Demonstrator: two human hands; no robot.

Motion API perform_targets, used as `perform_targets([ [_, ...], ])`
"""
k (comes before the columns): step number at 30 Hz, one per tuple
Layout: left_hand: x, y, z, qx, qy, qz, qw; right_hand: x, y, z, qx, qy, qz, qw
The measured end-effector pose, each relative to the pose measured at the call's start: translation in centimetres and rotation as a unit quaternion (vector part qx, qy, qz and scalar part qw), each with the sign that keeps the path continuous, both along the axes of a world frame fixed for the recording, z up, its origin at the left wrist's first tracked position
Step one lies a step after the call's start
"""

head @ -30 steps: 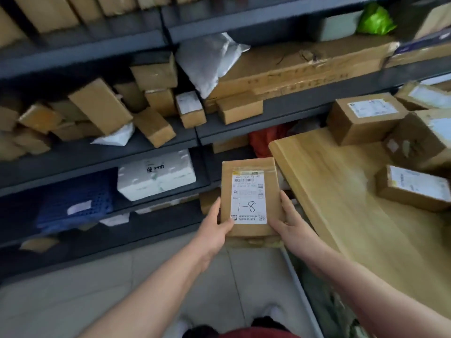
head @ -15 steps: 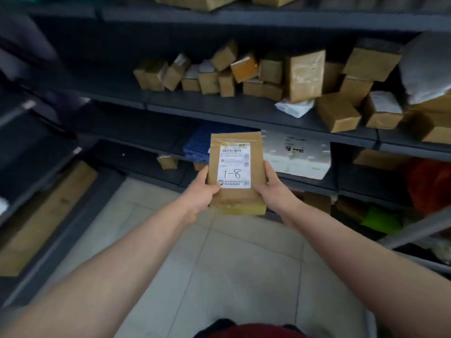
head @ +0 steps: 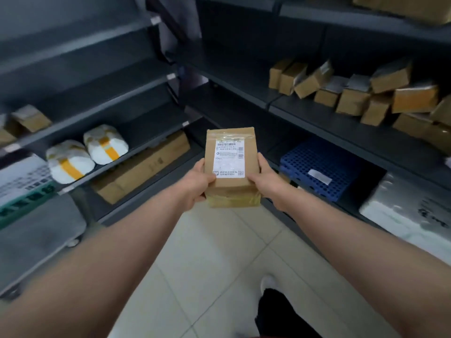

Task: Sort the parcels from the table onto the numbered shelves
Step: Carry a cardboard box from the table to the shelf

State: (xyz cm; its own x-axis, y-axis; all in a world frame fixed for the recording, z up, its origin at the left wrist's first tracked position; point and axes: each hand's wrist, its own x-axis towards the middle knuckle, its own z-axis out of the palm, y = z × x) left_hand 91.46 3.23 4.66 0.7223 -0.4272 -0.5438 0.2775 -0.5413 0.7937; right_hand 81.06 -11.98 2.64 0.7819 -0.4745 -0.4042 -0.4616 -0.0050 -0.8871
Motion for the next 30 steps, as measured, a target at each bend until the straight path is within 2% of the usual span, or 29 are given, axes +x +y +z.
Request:
perform_targets([
  [4,4.0,0.9,0.0,0.000,0.010,0.089,0.996,6.2,-0.1,-0.2,0.011,-0.001,0.065,0.998],
  [15,11.9,1.2,0.7,-0.028,0.018,0.246,0.969,20.0,-1.2,0.9,0.008,-0.004,0.232,0.973],
  [23,19.1,4.0,-1.2,-0.018,0.025,0.283,0.959,29.1,1.3,-1.0,0.005,0.022,0.290,0.957],
  [30,30.2,7.5,-4.4,-0.024,0.054,0.298,0.953,40.2,4.7,-3.2,0.009,0.031,0.307,0.951],
])
